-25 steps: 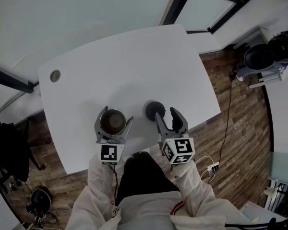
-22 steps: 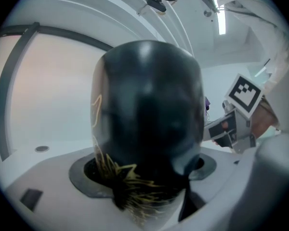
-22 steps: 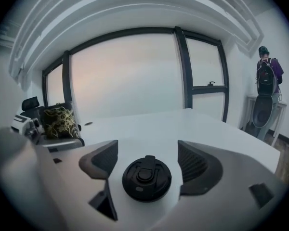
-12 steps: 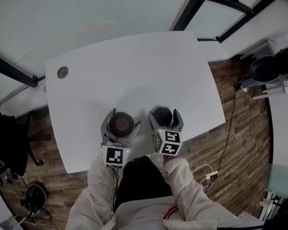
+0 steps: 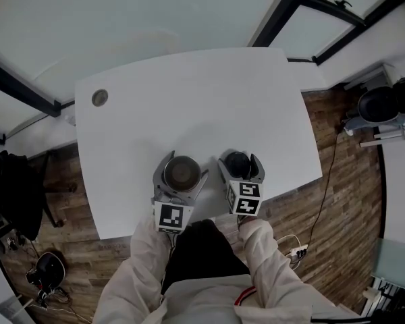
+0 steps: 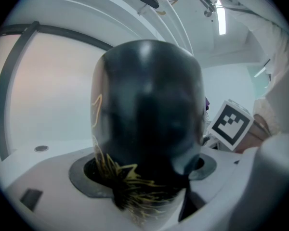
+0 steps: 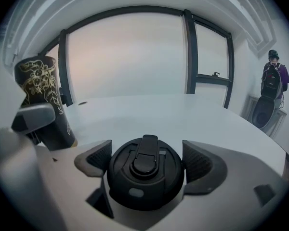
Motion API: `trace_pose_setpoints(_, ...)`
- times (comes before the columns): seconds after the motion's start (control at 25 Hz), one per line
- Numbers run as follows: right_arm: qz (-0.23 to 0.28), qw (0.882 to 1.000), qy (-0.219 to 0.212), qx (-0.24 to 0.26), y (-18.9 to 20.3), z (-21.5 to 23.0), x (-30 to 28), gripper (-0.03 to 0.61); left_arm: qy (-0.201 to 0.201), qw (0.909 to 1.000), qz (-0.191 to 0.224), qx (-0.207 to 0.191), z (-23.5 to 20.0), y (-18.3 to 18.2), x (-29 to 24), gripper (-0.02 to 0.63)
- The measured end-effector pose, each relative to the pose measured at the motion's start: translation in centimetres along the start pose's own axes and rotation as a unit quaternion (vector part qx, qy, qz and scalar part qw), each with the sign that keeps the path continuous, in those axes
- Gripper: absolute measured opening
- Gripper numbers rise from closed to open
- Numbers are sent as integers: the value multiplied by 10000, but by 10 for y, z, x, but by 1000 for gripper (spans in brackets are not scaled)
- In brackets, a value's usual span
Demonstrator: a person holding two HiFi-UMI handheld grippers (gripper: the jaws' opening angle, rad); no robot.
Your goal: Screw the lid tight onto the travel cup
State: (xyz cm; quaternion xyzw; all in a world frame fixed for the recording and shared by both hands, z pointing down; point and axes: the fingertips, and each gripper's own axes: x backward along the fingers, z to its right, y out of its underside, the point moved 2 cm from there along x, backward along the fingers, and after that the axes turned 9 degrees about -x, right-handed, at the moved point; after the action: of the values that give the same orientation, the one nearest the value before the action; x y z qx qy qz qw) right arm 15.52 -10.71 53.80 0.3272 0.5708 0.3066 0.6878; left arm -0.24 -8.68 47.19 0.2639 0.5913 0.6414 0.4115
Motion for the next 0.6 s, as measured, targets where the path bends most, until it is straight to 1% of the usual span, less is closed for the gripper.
trace_pose_setpoints(0.08,153,9993,-320,-93,-16,-5,10,448,31,10000,-3,-34,1,-3,1,425)
trace_pose_setpoints(0.12,249,9980,-563,-138,-29,-11,19,448,44,10000,7,-38,1,-5,1,425)
trace_pose_setpoints(0.2,420,9916,-1213,-127,-62,-30,44,448,40,10000,73,5,2,-2,1,425)
trace_pose_setpoints(0.24,486,9860,-1597,-39,-80,-44,59,448,41,9999,113,22,2,-2,2,425)
trace_pose_setpoints(0.32,549,9693,-2370,364,-114,-76,89,448,49,9998,207,28,2,-1,4,425)
trace_pose_setpoints(0.44,437,9344,-3312,1239,-143,-132,118,448,70,9993,360,-32,-2,-4,6,425)
trace_pose_setpoints(0.52,320,9113,-3737,1698,-148,-163,125,448,83,9989,449,-94,-4,-6,6,423)
trace_pose_setpoints(0.6,209,8906,-4008,2138,-144,-188,127,448,73,9985,534,-134,-3,-1,6,423)
